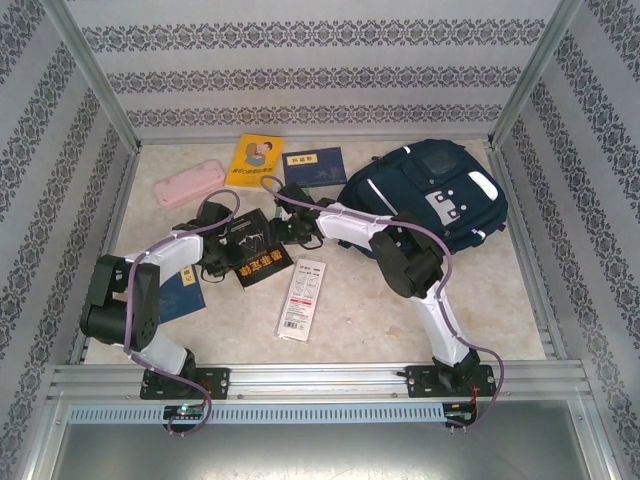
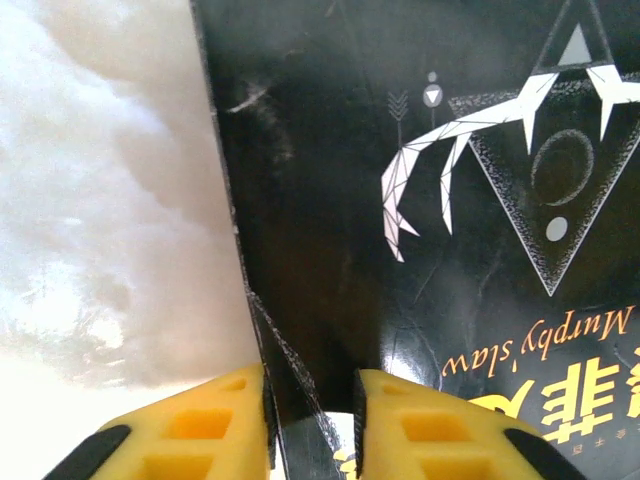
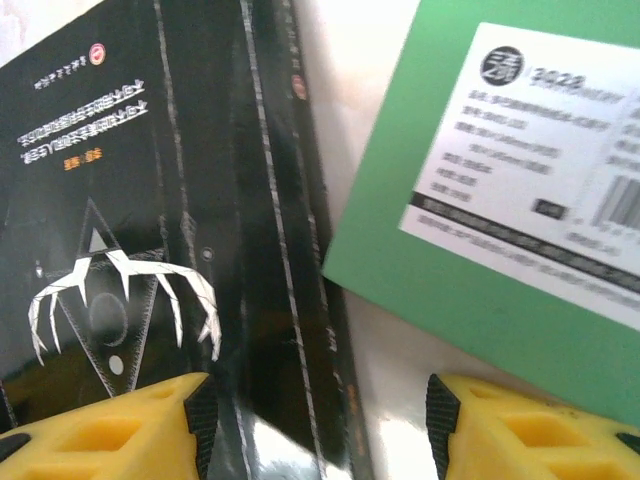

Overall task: Pack the student bag
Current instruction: Pick up the book from the center of the table.

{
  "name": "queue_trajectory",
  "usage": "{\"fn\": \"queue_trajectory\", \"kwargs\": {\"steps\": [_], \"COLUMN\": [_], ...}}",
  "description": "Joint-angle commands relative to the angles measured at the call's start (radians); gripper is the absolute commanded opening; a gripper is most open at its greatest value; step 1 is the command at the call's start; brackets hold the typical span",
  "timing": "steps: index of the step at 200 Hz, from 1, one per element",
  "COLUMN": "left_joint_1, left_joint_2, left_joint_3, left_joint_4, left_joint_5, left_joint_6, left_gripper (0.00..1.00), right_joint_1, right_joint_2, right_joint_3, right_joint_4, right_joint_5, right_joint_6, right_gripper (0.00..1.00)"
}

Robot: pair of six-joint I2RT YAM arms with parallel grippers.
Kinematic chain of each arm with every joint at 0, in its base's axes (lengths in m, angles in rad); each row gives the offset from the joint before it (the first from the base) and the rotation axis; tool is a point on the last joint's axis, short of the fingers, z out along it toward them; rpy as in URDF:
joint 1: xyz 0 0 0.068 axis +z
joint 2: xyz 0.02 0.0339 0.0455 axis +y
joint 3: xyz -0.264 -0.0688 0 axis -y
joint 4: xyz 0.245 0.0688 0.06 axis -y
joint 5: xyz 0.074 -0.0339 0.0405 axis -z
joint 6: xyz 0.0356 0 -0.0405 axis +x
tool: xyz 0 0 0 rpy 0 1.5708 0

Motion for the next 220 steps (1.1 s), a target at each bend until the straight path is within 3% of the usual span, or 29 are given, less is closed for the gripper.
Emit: {"fn": "queue_trajectory", "kwargs": {"steps": [1, 59, 103, 163, 220], "left_joint_1": [0.001, -0.007, -0.007, -0.007, -0.006], "left_joint_2": [0.063, 0.084, 0.097, 0.069, 0.015], "left_joint_3": [-0.042, -0.033, -0.009, 0.002, 0.016], "left_joint_4": [0.014, 0.034, 0.029, -0.007, -0.052], "left_joint_5": [0.001, 0.018, 0.019, -0.011, -0.029], "left_joint_6": [-0.008, -0.018, -0.013, 0.003, 0.01], "left_gripper": [0.24, 0.23, 0.23, 0.23, 0.23], "right_joint_1": [0.039, 0.078, 0.075, 0.062, 0.041], "right_joint_2": [0.071, 0.008, -0.099, -0.191, -0.16], "right_joint_3": [0.011, -0.031, -0.114, -0.274, -0.241], "right_joint_4": [0.009, 0.267, 0.436, 0.515, 0.243], "right_joint_5": [-0.16, -0.477, -0.563, -0.587, -0.423], "right_joint_6": [0.019, 0.196, 0.313, 0.339, 0.201], "right_gripper": [0.59, 0.58, 0.55, 0.51, 0.36]}}
